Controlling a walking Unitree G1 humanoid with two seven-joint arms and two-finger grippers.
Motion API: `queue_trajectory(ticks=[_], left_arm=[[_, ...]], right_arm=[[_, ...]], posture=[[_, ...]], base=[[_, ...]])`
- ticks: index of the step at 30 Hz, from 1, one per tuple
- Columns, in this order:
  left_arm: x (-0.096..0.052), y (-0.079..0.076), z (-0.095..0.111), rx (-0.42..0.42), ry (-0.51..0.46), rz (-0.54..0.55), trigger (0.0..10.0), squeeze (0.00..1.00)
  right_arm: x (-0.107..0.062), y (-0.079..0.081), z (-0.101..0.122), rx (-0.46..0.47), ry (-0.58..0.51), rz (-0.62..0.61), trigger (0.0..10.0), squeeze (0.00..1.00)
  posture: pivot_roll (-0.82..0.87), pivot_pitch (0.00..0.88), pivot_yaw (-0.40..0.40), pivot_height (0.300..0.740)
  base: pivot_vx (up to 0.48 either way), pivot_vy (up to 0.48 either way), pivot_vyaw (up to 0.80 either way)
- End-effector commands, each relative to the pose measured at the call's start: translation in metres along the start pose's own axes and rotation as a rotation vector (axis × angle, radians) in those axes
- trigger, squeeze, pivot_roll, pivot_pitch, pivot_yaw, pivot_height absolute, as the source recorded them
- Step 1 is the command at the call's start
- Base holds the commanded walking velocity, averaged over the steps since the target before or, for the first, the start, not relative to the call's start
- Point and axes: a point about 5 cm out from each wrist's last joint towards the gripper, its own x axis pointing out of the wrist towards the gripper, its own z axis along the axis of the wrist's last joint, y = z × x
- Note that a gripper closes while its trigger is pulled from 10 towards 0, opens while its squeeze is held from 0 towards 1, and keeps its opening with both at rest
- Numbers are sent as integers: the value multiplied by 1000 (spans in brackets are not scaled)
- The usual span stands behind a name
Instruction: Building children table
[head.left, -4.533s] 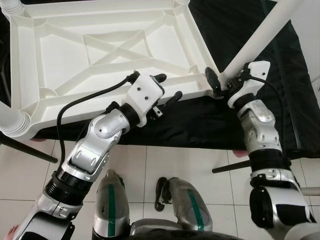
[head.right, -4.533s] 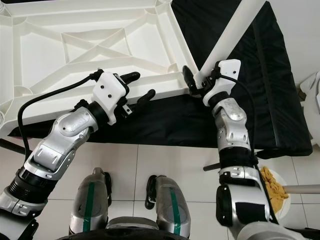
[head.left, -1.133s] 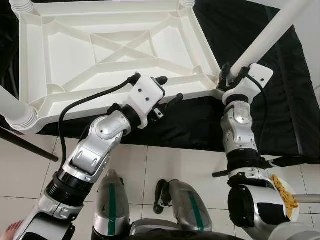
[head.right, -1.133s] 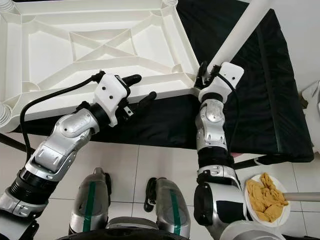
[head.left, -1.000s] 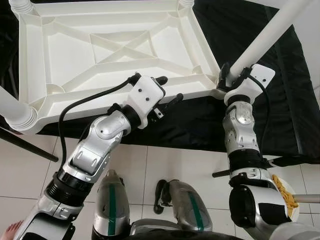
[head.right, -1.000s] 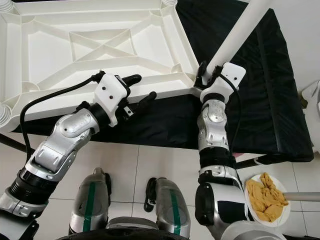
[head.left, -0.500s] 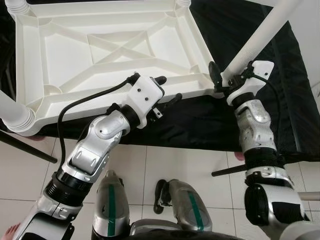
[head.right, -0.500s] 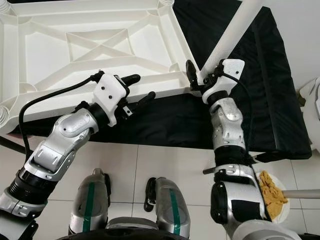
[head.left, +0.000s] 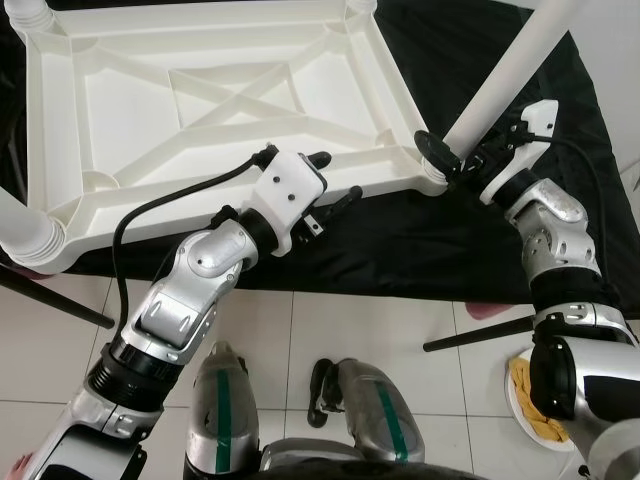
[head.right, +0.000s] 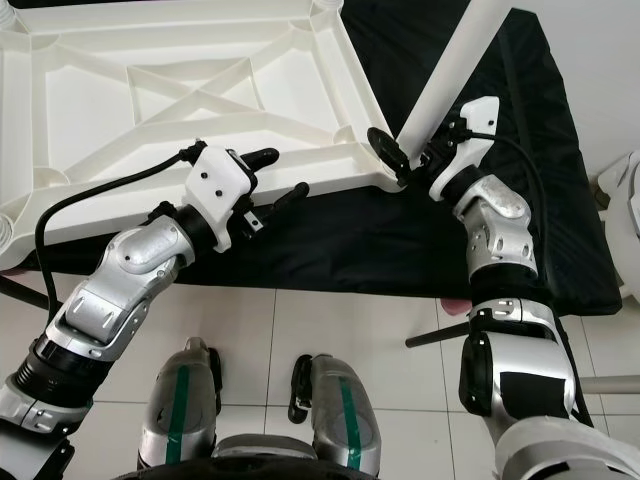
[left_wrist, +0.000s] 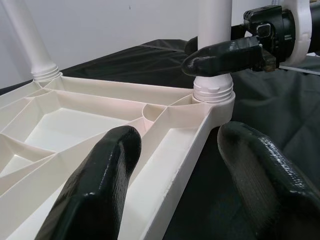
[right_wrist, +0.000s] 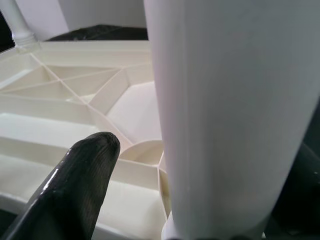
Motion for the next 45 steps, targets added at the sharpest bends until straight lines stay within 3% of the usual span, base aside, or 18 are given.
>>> queue_trajectory(ticks=[1, 3, 4, 23, 34, 40, 45], left_arm=[[1, -3, 4, 3, -10, -70, 10000, 0], [0, -3, 5, 3, -10, -68, 10000, 0], [0, -3, 5, 2, -10, -67, 10000, 0], [-1, -5, 5, -9, -7, -69, 10000, 0], [-2, -6, 5, -12, -4, -74, 10000, 0], [-1, -7, 4, -16, -4, -79, 10000, 0], [-1, -7, 5, -17, -5, -80, 10000, 0]], right_arm=[[-2, -1, -4, -3, 32, 25, 10000, 0], [-3, -4, -6, 16, 48, 33, 10000, 0], [-4, -5, -6, 26, 48, 31, 0, 0], [-10, -13, -8, 53, 48, 49, 0, 0], [-14, -15, -10, 65, -9, -69, 0, 0], [-13, -5, -16, 78, -79, -214, 0, 0], [-12, -2, -17, 83, -95, -252, 0, 0]], posture=[[134, 44, -93, 740], [136, 47, -94, 740], [136, 47, -94, 740], [131, 67, -94, 740], [124, 73, -95, 740], [114, 73, -94, 740], [110, 73, -92, 740]], base=[[0, 0, 0], [0, 0, 0], [0, 0, 0], [0, 0, 0], [0, 0, 0], [0, 0, 0], [0, 0, 0]])
